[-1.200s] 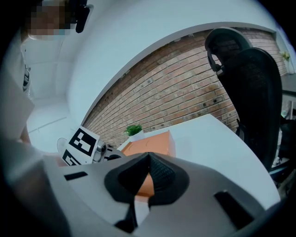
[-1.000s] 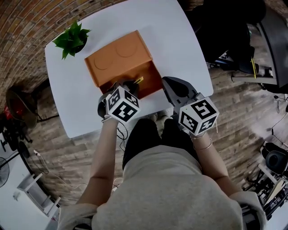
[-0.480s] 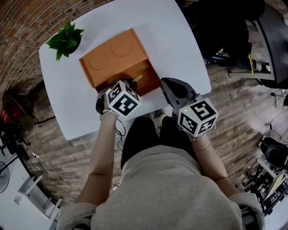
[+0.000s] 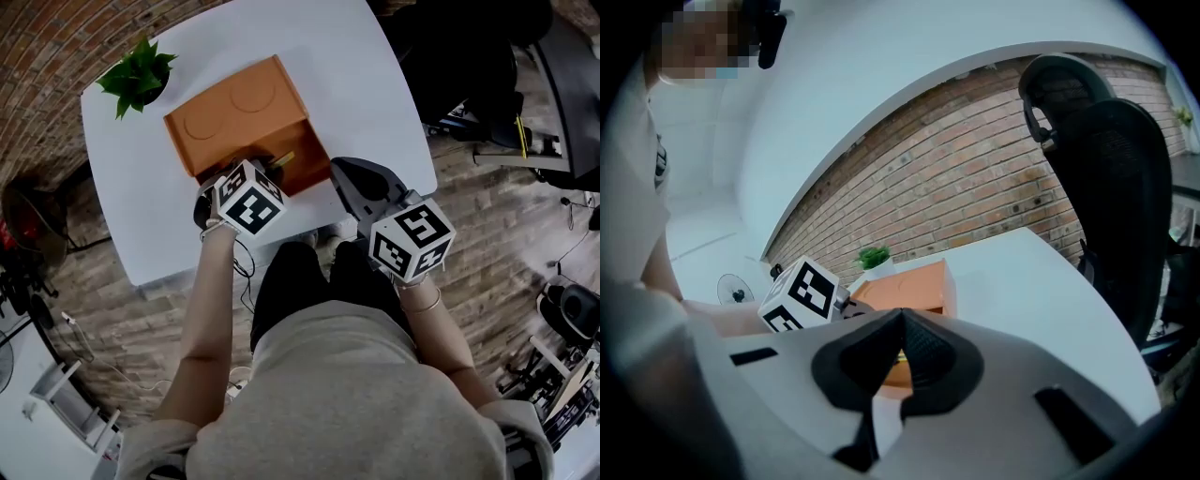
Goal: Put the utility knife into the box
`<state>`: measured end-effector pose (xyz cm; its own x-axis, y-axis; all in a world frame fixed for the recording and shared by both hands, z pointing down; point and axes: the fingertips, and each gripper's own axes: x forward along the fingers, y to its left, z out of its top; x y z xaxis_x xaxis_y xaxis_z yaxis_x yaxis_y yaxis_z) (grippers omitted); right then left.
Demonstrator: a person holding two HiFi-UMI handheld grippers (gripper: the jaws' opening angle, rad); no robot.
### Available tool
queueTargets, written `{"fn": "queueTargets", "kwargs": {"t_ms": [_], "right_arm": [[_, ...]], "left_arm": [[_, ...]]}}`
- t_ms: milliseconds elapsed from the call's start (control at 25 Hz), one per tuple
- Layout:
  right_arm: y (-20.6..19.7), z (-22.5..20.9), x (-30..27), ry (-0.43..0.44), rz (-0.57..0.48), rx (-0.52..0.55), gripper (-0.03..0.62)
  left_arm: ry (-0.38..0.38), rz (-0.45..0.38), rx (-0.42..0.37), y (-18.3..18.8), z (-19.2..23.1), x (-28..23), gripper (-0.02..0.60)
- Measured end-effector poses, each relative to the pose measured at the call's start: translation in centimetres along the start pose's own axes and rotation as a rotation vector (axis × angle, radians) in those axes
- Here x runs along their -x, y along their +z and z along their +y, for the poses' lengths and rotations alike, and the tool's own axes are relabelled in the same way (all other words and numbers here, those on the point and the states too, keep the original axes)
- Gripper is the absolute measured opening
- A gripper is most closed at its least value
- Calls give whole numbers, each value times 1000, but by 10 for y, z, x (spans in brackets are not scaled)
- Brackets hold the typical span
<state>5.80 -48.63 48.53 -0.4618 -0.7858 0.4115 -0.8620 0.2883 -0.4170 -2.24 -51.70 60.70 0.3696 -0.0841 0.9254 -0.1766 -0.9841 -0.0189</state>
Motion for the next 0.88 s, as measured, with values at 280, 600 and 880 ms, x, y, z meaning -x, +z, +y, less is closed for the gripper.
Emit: {"fn": "queueTargets", "kwargs": {"t_ms": [280,600,880], "right_arm": [[6,17,10,74,-10,49,-2],[5,48,47,174,-39,101,-2],[5,86,84,246,-88,170,-2]], "left_arm": [[82,-184,151,20,-1,50,72],[183,-645,429,46,-30,151,47],[222,-858,552,38,-94,196,8]]}}
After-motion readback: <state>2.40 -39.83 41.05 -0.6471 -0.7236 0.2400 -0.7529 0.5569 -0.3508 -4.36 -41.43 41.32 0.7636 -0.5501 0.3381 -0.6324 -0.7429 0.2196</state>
